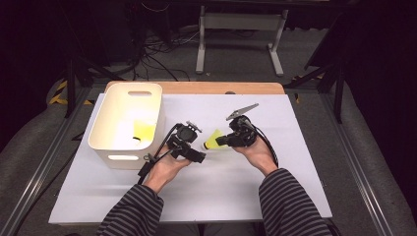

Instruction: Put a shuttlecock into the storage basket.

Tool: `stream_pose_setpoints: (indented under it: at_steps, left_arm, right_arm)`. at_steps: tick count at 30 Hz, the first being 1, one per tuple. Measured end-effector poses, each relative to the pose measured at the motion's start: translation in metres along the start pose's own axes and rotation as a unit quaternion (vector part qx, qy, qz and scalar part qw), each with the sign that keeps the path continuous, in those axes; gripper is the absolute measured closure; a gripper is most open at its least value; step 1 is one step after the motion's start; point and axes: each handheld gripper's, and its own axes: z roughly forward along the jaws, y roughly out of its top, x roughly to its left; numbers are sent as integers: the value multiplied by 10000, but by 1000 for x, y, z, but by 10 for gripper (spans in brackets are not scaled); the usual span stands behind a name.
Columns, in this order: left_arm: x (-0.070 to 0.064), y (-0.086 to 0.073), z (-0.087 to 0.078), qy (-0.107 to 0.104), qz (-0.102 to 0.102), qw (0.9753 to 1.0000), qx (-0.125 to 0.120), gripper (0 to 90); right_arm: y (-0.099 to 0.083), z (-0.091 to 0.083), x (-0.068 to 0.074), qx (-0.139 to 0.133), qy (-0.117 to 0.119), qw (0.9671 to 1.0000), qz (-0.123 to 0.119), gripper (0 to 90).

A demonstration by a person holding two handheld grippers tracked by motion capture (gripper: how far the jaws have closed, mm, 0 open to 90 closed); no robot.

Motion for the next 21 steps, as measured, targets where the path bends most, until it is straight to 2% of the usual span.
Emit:
stream_pose_setpoints:
  at_steps: [16,21]
  left_arm:
    - [-3,7,9,29,128,9999,67,260]
    - [-3,9,12,-32,166,9998,91,277]
  right_arm:
    - [3,-2,7,-61,189,9998,-90,900]
    - [3,0,8,-76,266,9996,-98,900]
